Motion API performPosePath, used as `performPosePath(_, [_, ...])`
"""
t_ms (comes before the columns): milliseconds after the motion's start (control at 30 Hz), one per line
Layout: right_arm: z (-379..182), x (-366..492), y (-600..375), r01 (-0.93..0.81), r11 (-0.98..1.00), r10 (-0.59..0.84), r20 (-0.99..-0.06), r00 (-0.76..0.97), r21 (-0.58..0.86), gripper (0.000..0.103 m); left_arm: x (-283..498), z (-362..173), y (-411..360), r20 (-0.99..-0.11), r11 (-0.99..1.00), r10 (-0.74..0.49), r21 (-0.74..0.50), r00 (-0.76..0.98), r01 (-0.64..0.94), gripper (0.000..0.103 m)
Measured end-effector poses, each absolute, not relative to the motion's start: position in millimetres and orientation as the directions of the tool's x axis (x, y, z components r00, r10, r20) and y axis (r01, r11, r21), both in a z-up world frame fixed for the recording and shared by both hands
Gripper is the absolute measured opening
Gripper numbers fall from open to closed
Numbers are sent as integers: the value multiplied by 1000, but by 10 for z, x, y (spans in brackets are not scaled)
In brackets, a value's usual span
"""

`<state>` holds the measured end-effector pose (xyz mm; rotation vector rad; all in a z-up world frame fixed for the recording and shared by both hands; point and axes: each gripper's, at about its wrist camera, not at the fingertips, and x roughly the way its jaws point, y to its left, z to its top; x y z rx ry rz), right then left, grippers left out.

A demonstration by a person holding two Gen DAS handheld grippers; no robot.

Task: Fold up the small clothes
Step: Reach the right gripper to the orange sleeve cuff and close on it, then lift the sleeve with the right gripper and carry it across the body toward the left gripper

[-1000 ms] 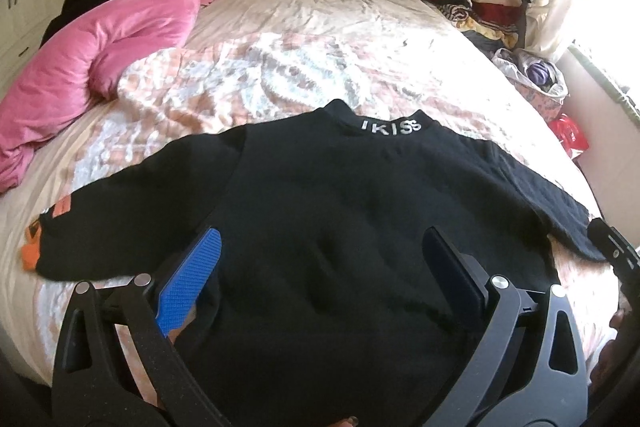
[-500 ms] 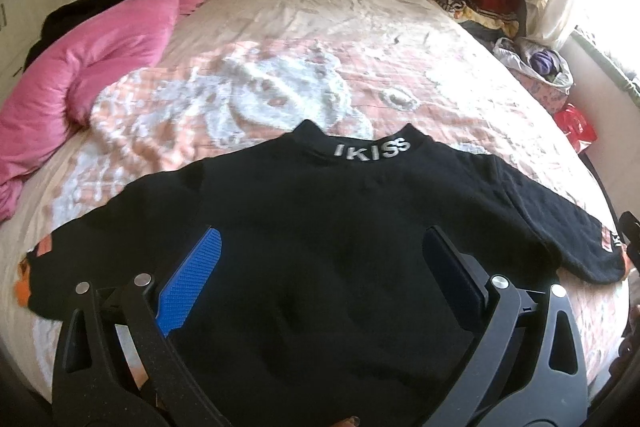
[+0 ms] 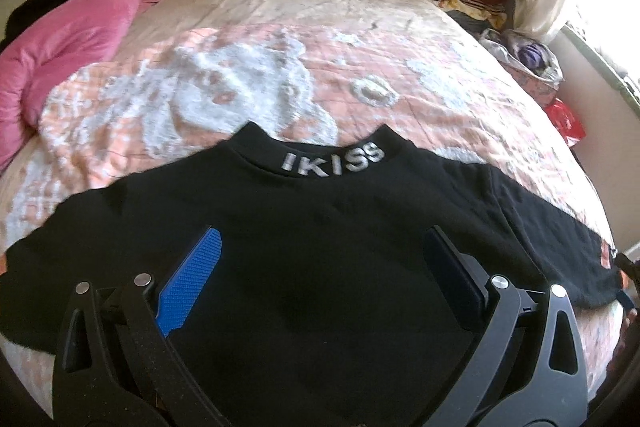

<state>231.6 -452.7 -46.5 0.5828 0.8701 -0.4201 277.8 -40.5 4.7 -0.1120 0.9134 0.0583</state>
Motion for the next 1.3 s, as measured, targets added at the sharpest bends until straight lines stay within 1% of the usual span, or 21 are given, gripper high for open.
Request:
performPosePath(67, [-545,2309,-4633,584,752,-113,-812,572,306,99,2770,-32,-444,-791,995,16,-47,612,-87,95])
performPosePath(133, [-609,2323,-4697,581,738,-78,-811,580,344,99,2761,-109,-439,-794,996,12,-47,608,-81,95])
performPosePath(233, [-603,2281,-4698,593,721,-80,-806,586,359,99,2742,-202,-396,-798,996,10,-47,603,-79,95])
performPosePath(300, [-542,2164,-4701,600,697,-78,-790,608,393,99,2733,-227,-359,-799,996,16,-40,601,-79,95])
performPosePath(400, [-532,2049,-4813,640,673,-134,-789,600,372,99,2732,-240,-273,-795,995,28,-36,607,-93,95])
performPosePath(500, [-680,2063,-4962,674,628,-120,-807,578,389,99,2726,-229,-194,-792,994,22,-50,610,-100,95])
performPosePath(600, [-783,2106,-5043,669,606,-104,-791,603,430,98,2727,-201,-108,-788,993,30,-48,615,-111,95])
performPosePath(667, [-754,2109,-5062,646,603,-102,-757,645,469,76,2733,-180,-41,-787,991,28,-57,617,-117,95])
performPosePath(733, [-734,2145,-5076,651,601,-115,-756,644,463,29,2733,-148,48,-784,989,30,-66,619,-132,95])
performPosePath(767, [-714,2157,-5083,629,604,-99,-738,668,489,18,2733,-130,90,-784,988,28,-74,620,-138,95])
performPosePath(800, [-688,2171,-5077,604,610,-78,-719,690,513,13,2733,-114,115,-784,987,24,-82,621,-141,95])
performPosePath(1000, [-185,2137,-4802,428,712,-37,-579,814,557,12,2654,96,303,-758,973,-44,-181,651,-146,95])
performPosePath(1067, [-22,2142,-4660,373,736,-8,-544,839,565,12,2623,159,307,-752,972,-44,-183,658,-145,95])
performPosePath(1200, [259,2165,-4326,259,785,62,-488,871,562,12,2556,276,291,-740,974,-81,-202,668,-106,95])
performPosePath(1300, [448,2169,-4015,165,820,123,-451,884,549,12,2505,330,349,-732,964,-129,-250,669,-87,95])
